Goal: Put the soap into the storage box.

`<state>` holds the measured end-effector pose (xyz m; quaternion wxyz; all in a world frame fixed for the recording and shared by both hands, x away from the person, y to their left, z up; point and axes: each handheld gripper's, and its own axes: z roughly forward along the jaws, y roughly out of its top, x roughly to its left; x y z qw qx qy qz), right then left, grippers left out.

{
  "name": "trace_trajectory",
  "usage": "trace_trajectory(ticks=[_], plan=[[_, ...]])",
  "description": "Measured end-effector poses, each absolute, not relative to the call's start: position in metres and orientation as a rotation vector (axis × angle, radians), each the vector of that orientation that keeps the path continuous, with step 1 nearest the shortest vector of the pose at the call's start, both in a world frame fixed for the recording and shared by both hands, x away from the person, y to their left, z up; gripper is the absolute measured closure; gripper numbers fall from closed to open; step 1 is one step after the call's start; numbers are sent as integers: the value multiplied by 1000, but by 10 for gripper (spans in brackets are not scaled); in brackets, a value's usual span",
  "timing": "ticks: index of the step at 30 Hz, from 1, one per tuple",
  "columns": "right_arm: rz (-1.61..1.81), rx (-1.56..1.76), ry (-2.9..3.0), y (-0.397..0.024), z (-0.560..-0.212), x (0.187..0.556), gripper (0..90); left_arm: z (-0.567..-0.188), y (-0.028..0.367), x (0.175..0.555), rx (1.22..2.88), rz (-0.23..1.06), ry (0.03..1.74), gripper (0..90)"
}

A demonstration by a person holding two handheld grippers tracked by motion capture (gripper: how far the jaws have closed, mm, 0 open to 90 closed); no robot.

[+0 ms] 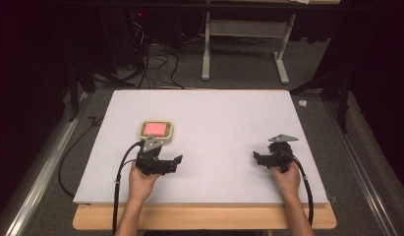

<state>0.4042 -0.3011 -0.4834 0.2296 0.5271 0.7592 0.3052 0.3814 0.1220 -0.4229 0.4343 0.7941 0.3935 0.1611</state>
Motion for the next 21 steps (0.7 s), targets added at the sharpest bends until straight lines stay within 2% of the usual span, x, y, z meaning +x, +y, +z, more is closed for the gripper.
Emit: trace_trajectory(ticks=[21], plan=[[840, 1450, 2088, -301, -483, 404, 151, -433, 106, 380, 1998, 362, 950, 125]])
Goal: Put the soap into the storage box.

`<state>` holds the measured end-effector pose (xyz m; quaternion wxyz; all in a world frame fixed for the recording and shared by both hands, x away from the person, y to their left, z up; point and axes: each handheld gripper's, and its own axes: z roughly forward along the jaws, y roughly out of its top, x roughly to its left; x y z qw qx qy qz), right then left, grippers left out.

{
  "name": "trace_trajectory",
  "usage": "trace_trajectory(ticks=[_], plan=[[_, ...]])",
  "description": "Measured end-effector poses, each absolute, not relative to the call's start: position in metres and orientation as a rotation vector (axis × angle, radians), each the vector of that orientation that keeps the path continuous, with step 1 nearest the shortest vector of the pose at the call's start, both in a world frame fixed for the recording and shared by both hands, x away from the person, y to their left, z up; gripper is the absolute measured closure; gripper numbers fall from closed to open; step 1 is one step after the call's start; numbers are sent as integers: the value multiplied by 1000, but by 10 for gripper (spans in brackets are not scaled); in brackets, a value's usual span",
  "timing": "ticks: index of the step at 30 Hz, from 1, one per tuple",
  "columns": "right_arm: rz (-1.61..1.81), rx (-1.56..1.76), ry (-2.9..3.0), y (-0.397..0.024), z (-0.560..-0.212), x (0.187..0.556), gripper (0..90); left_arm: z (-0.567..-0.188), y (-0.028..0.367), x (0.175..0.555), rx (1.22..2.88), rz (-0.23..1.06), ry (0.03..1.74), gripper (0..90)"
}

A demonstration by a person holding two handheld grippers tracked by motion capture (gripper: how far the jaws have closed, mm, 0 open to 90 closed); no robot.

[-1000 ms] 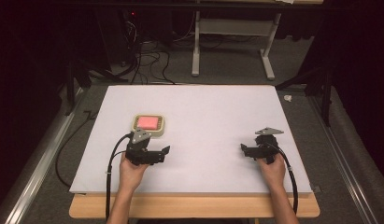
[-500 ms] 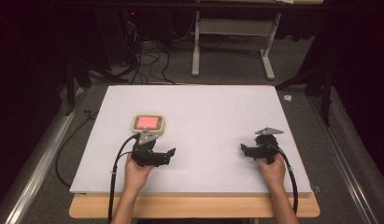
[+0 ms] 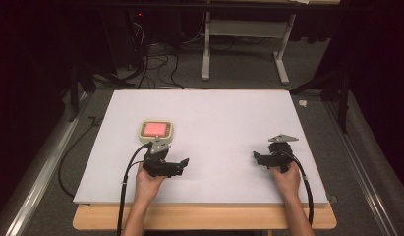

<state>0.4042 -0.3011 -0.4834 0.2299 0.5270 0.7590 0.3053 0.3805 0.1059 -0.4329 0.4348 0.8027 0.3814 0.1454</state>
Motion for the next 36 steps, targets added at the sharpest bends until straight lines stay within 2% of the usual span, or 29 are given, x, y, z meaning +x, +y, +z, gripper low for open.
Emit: trace_trajectory(ticks=[36], plan=[[840, 1449, 2088, -301, -483, 404, 151, -461, 77, 386, 2103, 304, 938, 139]])
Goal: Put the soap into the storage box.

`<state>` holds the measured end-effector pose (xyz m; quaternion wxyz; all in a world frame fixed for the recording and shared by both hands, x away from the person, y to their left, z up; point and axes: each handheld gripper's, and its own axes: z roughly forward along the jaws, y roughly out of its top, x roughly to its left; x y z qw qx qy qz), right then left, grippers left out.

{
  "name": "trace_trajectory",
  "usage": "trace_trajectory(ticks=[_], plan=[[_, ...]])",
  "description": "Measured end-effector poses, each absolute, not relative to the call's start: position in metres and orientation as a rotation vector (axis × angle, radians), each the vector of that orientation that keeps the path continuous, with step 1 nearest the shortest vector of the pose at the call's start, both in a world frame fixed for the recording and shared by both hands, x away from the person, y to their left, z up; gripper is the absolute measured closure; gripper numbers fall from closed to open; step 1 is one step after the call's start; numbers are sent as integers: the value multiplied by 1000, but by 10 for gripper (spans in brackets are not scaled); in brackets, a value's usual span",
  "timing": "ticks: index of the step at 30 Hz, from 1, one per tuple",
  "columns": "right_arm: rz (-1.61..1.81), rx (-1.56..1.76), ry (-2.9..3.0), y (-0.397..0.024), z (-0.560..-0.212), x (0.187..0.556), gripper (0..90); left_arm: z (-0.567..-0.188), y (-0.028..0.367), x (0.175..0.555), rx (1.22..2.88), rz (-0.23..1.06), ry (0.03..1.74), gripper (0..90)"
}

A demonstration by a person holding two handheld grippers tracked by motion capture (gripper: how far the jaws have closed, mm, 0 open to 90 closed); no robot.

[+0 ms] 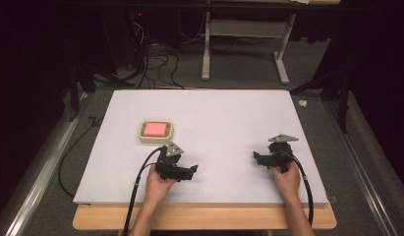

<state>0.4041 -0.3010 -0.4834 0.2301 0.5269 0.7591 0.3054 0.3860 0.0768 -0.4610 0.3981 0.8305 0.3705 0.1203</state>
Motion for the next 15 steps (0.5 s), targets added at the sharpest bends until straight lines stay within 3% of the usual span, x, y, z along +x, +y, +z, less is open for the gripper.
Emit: trace_trajectory(ticks=[15], plan=[[840, 1449, 2088, -301, -483, 404, 151, -475, 70, 390, 2139, 345, 965, 146]])
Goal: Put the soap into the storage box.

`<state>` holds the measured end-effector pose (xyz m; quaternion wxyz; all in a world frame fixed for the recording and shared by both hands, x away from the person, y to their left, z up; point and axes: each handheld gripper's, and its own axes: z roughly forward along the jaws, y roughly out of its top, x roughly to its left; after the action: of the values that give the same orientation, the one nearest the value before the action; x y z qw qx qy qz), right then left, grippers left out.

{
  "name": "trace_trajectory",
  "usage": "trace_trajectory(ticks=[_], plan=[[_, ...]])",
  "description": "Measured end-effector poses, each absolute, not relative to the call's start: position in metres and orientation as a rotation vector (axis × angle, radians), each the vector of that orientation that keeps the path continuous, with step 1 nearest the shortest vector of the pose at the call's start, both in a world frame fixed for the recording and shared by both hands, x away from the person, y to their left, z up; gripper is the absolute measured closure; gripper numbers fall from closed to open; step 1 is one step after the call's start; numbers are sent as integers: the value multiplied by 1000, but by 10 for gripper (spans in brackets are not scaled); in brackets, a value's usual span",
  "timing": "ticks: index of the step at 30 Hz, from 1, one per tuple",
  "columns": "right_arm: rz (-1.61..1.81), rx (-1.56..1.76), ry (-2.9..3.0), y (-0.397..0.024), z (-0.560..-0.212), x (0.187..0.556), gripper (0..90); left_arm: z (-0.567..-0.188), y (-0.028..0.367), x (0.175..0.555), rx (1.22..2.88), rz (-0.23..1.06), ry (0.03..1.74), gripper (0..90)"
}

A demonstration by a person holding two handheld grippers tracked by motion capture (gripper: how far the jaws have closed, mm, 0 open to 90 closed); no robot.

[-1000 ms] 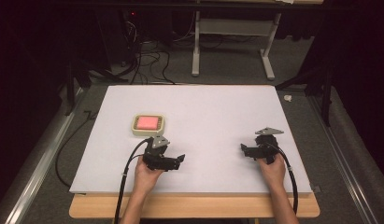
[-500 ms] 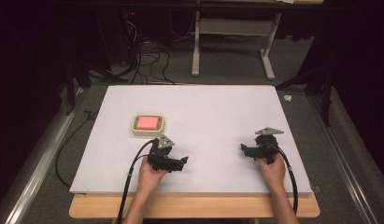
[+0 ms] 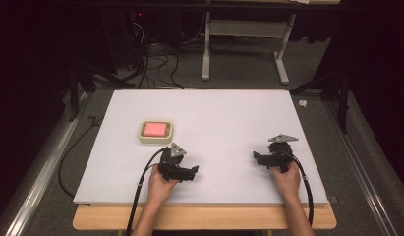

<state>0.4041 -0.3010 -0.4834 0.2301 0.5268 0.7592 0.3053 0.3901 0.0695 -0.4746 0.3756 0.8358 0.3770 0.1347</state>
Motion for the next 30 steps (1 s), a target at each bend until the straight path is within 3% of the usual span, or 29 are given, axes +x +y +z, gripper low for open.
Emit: trace_trajectory(ticks=[30], plan=[[840, 1452, 2088, -301, -483, 404, 151, -487, 58, 392, 2156, 393, 964, 140]])
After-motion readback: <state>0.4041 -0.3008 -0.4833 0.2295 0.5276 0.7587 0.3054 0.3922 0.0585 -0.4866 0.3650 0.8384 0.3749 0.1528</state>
